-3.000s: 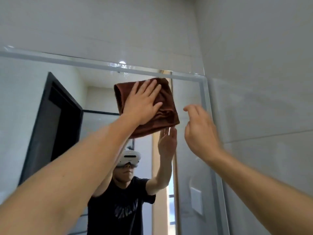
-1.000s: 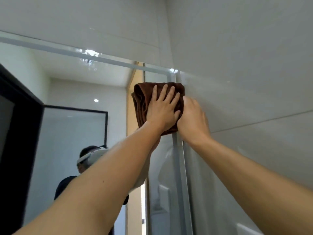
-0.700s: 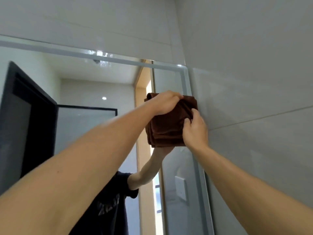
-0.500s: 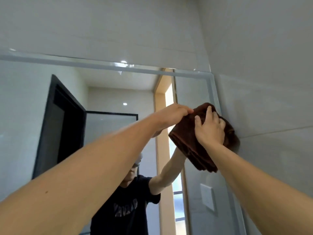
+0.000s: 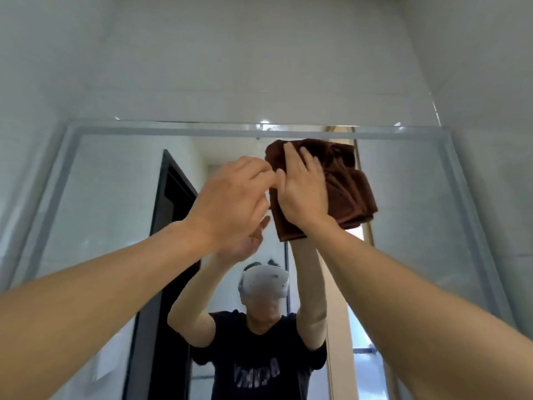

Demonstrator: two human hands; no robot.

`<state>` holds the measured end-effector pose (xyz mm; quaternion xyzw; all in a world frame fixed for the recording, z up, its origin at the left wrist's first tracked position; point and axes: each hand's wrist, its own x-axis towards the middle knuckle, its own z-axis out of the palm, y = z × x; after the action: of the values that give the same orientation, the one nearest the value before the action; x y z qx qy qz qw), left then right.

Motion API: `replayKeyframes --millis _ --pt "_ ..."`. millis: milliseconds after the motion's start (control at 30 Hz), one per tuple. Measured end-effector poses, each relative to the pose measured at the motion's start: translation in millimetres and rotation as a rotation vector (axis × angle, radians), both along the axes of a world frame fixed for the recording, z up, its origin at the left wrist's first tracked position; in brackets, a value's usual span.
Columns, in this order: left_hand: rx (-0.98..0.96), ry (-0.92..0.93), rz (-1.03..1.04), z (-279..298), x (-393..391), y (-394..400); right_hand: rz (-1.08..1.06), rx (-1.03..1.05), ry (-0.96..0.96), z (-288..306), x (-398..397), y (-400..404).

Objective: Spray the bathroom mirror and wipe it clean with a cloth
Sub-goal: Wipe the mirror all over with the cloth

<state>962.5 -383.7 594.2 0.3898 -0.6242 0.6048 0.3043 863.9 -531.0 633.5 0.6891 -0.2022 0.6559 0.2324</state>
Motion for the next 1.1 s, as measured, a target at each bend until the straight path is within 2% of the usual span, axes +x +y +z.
replayKeyframes --millis 67,100,200,300,500,633,733,900,1000,1100 --pt "-0.052 0.026 0.043 -3 13 10 0.111 -0.023 0.078 13 29 17" --pt "-0.078 0.045 0.06 -4 19 14 0.101 -0.045 0.11 17 37 19" --pt "-0.138 0.08 0.121 1 32 15 -0.121 -0.14 0.151 22 40 9" --pt "-0.182 0.133 0.205 18 35 5 -0.249 -0.117 0.127 26 20 -4" --pt "-0.212 0.186 0.275 56 26 -22 -0.278 0.041 -0.056 39 -66 -53" --pt "-0.212 0.16 0.297 56 24 -26 -0.31 0.175 -0.263 38 -151 -99" --pt "-0.188 0.152 0.327 45 31 -24 -0.294 0.286 -0.396 35 -178 -117" --pt "-0.184 0.212 0.336 38 66 -7 -0.307 0.384 -0.39 47 -145 -101" --pt "-0.208 0.298 0.306 35 83 2 -0.306 0.321 -0.285 61 -96 -72" --pt "-0.196 0.35 0.297 26 93 7 -0.303 0.167 -0.149 69 -19 -29"
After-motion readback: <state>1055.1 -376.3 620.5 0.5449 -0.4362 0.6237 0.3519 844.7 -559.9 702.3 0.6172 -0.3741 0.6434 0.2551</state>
